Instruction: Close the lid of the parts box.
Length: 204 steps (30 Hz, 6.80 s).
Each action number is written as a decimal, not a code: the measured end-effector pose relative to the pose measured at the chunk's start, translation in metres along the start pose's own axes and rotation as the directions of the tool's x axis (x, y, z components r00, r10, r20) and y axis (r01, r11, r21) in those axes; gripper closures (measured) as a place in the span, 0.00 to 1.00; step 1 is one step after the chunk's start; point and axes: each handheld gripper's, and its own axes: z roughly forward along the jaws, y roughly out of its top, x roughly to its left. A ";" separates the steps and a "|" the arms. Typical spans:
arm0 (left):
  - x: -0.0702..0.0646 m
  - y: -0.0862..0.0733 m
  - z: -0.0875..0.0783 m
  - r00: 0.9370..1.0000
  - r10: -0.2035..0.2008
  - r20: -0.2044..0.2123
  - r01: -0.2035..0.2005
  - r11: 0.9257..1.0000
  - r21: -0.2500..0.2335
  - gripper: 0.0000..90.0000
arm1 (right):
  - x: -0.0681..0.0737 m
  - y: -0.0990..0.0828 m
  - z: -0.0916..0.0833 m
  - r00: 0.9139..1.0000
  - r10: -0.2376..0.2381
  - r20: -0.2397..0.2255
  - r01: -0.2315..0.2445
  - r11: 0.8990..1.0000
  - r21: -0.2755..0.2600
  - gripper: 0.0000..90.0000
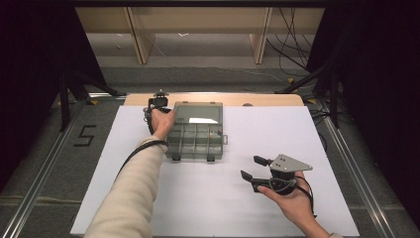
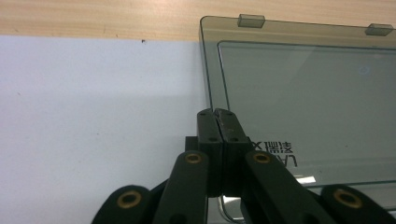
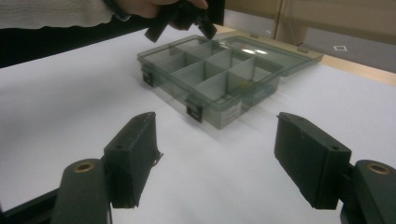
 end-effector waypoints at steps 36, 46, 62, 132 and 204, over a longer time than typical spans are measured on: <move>0.008 -0.020 -0.028 0.993 0.053 0.101 -0.023 0.960 -0.280 0.99 | -0.118 0.100 0.217 0.900 0.302 0.313 -0.393 0.874 0.287 0.78; 0.008 -0.019 -0.029 0.990 0.087 0.113 -0.051 0.957 -0.286 0.99 | -0.116 0.095 0.225 0.834 0.389 0.391 -0.514 0.805 0.296 0.95; 0.015 -0.015 -0.024 0.979 0.153 0.134 -0.109 0.951 -0.289 0.86 | -0.095 0.092 0.219 0.829 0.358 0.430 -0.455 0.879 0.144 0.98; 0.017 0.010 -0.049 0.961 0.225 0.160 -0.160 0.927 -0.339 0.95 | -0.088 0.110 0.196 0.888 0.278 0.367 -0.313 0.949 0.036 0.99; 0.017 -0.002 -0.076 0.939 0.321 0.126 -0.235 0.861 -0.450 0.96 | -0.072 0.121 0.179 0.915 0.162 0.369 -0.179 0.984 0.012 0.95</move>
